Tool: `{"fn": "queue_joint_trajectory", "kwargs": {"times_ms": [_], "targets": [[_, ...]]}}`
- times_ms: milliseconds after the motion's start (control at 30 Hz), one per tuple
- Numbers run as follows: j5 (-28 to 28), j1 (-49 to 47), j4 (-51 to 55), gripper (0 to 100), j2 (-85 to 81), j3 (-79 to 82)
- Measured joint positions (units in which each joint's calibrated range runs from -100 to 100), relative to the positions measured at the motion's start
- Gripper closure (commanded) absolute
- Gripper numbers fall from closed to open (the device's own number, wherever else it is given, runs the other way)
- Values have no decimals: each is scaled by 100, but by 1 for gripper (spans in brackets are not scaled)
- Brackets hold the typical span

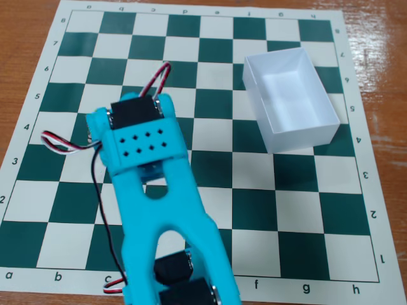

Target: Grab the toy horse and put it in the box.

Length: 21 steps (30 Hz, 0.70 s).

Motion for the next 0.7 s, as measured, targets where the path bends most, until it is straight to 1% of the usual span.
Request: {"fn": "queue_joint_trajectory", "kwargs": {"times_ms": [233,367,700], "targets": [[-203,-127,-35,74,1668,-1324],[-219,-134,-35,73,2689,-2140],[-193,-134,158,67,4570,-3989]]}}
